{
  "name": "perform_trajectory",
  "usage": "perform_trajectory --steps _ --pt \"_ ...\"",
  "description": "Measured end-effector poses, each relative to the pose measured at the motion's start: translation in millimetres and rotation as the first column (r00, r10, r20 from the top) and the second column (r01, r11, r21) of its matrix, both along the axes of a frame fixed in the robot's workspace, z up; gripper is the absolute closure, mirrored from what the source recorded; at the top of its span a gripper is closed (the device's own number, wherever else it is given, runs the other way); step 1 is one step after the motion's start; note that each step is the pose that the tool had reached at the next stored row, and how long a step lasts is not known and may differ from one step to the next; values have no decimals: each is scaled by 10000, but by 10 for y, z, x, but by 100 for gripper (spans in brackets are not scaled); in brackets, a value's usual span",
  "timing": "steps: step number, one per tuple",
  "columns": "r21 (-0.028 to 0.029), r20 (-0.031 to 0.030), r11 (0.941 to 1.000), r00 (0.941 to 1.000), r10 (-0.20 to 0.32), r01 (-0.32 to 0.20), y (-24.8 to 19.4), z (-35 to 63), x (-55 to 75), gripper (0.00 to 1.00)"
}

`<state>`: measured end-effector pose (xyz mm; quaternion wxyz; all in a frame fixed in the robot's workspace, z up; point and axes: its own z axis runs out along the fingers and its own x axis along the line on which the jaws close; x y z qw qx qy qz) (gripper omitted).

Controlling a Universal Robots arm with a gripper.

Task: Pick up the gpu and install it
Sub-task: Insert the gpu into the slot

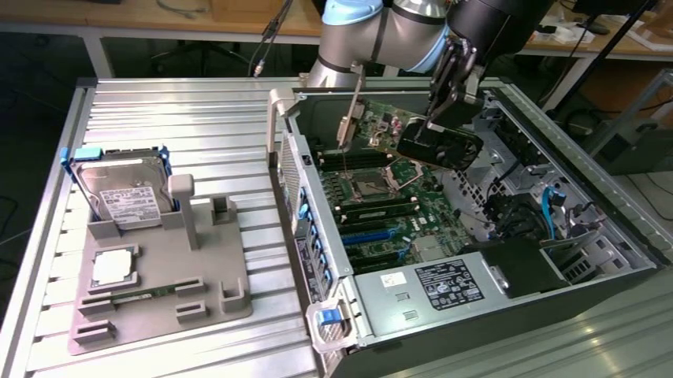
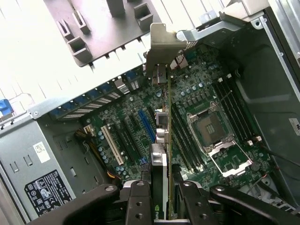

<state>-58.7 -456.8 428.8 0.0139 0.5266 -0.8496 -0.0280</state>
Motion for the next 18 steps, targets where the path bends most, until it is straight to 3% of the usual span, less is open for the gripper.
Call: perform_trajectory --steps 18 --pt "0 1 9999 9999 170 -170 0 0 0 73"
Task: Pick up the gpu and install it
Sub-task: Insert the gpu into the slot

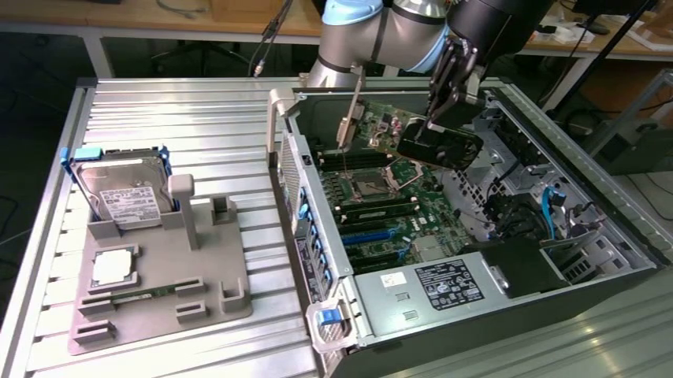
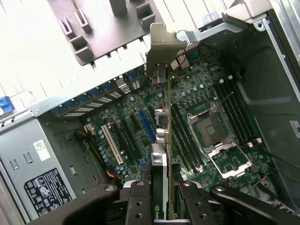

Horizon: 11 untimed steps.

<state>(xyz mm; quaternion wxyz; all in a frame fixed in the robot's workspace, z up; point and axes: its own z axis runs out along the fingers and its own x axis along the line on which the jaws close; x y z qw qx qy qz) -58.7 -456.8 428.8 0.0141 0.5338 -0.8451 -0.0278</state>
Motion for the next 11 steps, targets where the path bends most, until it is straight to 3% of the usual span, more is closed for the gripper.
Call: perform_trajectory --steps 11 --pt "0 0 9969 9969 786 -786 0 0 0 73"
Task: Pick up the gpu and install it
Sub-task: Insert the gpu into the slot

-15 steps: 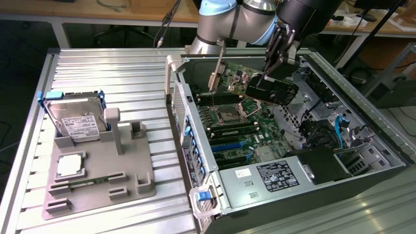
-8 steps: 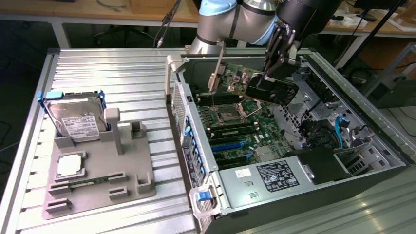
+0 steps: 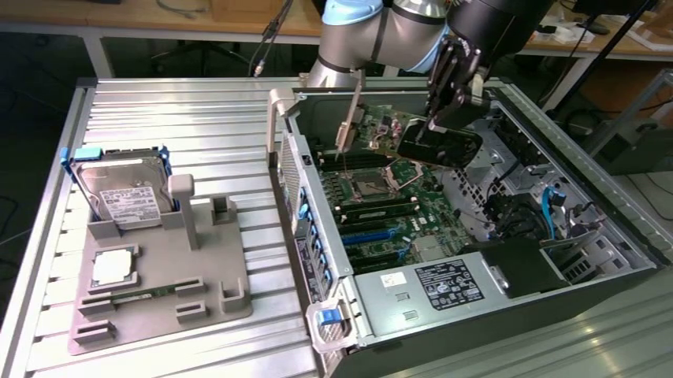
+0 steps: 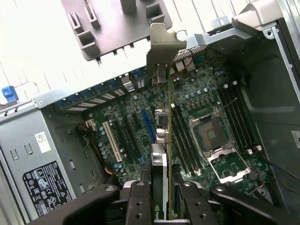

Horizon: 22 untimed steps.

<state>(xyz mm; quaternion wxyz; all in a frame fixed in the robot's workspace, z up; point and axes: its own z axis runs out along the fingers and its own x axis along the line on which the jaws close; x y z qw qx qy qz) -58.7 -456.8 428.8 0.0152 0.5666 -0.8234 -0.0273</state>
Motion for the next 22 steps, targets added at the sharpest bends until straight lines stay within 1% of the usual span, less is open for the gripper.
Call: perform_trajectory --steps 3,10,15,17,22 --pt "0 0 9996 9996 275 -275 0 0 0 73" --pt "0 0 9996 9996 299 -299 0 0 0 73" --pt "0 0 9980 9980 629 -629 0 0 1 73" --pt "0 0 9967 9967 814 -814 0 0 3 73" --pt "-1 1 9903 9903 1388 -1388 0 -2 20 73"
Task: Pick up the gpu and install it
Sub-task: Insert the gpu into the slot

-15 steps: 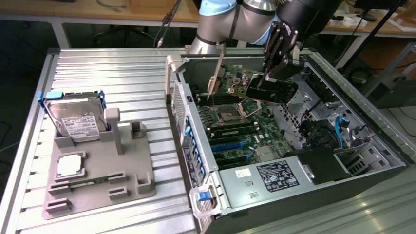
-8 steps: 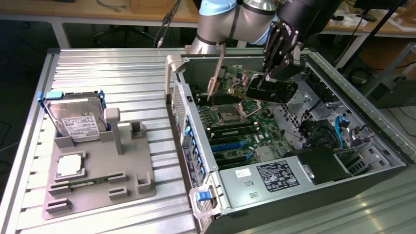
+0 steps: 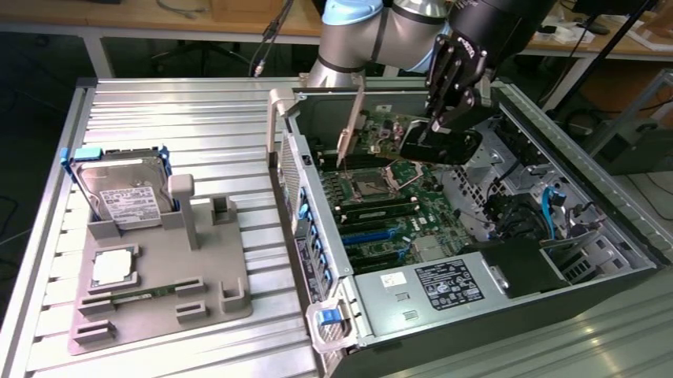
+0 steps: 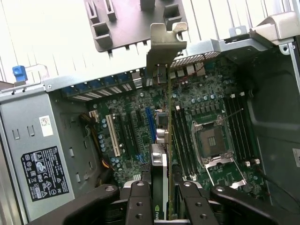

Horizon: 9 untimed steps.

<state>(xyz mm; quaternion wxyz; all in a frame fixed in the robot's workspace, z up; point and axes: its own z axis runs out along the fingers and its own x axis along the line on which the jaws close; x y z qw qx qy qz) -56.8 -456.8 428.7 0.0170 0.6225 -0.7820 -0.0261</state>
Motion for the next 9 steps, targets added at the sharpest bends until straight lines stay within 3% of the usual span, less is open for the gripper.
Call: perform_trajectory --steps 9 --pt "1 0 9999 9999 107 -107 0 -1 1 73"
